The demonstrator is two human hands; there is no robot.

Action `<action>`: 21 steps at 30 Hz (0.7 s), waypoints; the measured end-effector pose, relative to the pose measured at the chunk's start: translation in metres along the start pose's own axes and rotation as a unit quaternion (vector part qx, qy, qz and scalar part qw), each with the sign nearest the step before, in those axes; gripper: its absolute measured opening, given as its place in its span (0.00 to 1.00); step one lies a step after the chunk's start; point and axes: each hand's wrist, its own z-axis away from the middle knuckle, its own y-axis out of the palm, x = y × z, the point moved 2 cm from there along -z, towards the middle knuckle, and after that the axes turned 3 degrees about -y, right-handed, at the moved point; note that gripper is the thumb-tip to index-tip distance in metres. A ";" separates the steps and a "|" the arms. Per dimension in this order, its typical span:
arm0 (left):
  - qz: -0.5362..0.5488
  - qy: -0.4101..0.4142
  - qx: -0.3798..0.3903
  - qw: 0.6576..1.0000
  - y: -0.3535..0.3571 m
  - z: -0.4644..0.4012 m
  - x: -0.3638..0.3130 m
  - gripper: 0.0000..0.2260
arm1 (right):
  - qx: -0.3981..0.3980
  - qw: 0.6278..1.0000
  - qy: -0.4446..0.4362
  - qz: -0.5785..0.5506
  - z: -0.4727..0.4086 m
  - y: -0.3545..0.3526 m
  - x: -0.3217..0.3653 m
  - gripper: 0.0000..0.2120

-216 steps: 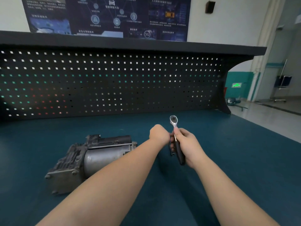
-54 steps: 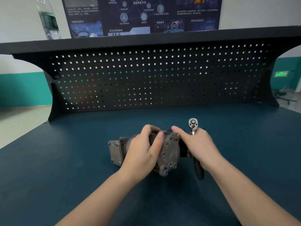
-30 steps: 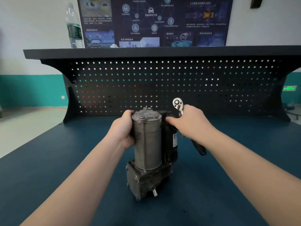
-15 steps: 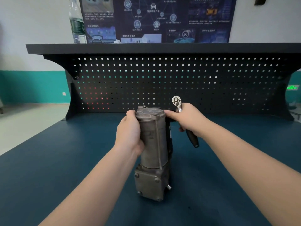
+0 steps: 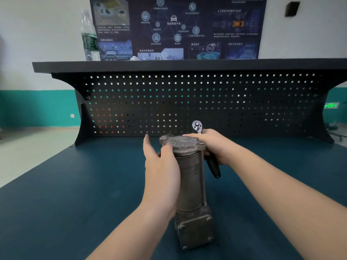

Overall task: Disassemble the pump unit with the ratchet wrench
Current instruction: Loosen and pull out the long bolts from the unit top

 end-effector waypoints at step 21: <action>-0.480 0.332 -0.086 0.807 0.007 0.014 -0.020 0.30 | -0.073 0.983 -0.098 0.134 0.073 -0.017 0.043 0.14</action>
